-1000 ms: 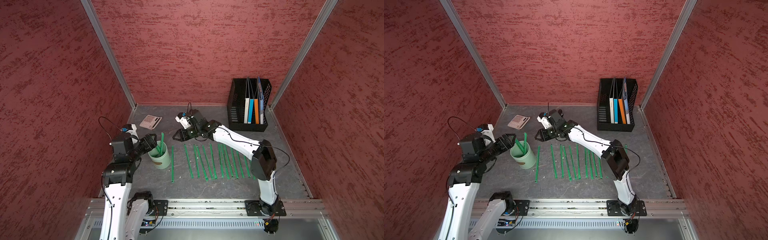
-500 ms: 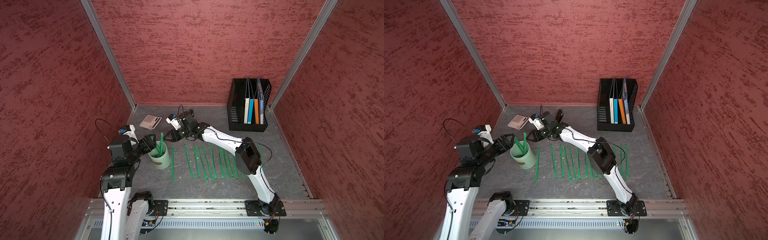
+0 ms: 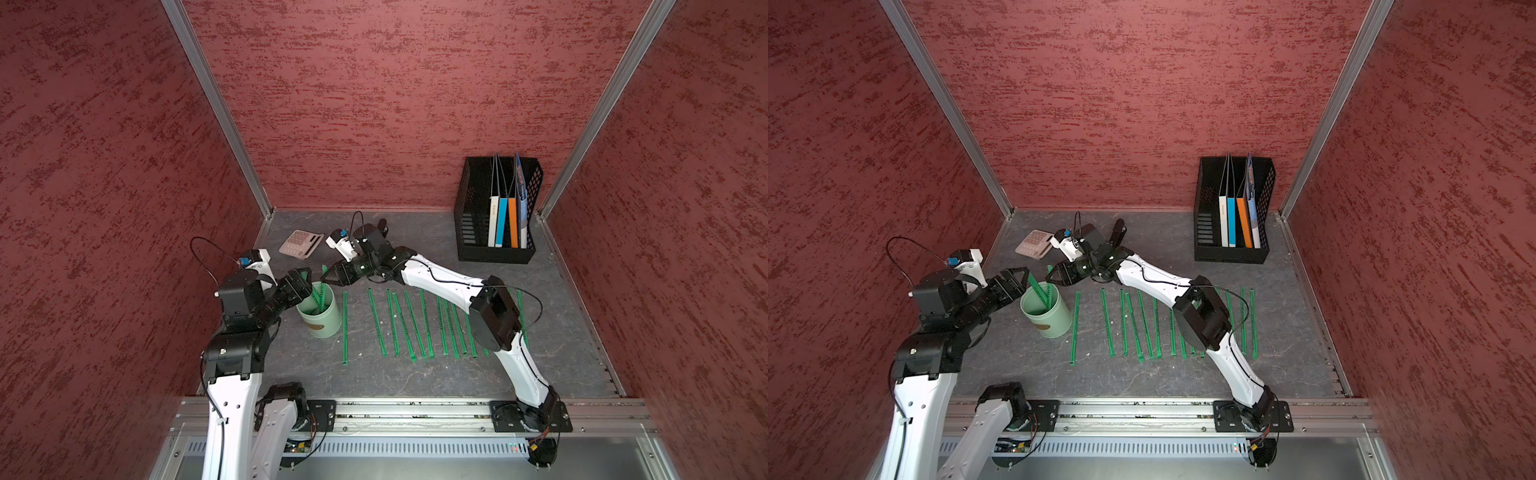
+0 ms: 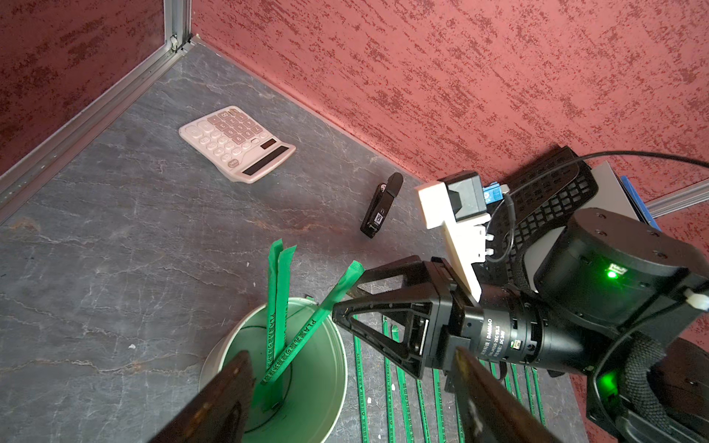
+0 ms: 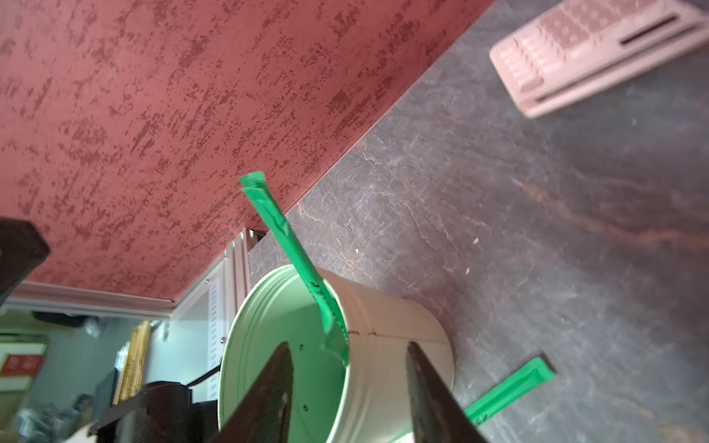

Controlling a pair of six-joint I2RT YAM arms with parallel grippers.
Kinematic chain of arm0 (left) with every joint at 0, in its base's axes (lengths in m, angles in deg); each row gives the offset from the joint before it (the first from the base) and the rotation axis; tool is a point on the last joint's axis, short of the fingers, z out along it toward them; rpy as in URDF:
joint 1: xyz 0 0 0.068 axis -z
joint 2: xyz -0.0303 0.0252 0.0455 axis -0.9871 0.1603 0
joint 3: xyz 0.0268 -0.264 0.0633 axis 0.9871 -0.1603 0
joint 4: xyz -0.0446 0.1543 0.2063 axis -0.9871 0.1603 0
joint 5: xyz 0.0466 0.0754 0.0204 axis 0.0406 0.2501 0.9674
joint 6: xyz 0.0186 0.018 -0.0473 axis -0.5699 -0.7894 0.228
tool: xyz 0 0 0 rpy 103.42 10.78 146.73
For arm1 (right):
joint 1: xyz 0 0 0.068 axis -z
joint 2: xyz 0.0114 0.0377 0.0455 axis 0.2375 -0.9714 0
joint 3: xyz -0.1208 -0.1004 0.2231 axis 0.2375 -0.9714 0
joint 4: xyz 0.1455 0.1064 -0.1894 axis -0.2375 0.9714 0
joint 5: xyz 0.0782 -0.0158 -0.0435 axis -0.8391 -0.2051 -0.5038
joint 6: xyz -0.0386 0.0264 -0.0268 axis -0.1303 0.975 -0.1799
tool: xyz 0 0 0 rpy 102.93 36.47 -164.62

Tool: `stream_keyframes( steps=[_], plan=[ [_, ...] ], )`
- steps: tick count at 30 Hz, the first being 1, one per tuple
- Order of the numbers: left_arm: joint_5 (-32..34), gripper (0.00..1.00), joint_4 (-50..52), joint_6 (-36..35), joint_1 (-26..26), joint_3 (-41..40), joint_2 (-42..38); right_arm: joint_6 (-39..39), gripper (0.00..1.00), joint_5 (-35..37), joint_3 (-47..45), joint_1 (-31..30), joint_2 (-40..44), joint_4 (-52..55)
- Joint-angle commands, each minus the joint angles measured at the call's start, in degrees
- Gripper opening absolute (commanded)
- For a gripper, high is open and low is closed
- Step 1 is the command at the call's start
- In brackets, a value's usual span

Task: Take the straws out of the storage container
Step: Pick up the straw from the container.

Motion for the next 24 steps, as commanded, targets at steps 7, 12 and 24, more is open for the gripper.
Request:
stream_keyframes(
  steps=[7,12,24],
  plan=[
    [-0.50,0.81,0.18,-0.70,-0.88,-0.56,-0.05,1.06,0.24,-3.99,4.32,-0.34,-2.05,-2.19],
    [-0.58,0.81,0.37,-0.86,-1.06,-0.47,-0.14,0.84,0.25,-4.30,5.52,-0.34,-2.82,-0.91],
    [-0.97,0.81,0.34,-0.97,-1.50,-0.56,-0.31,0.71,0.03,-3.07,3.30,-0.34,1.38,-3.15]
  ],
)
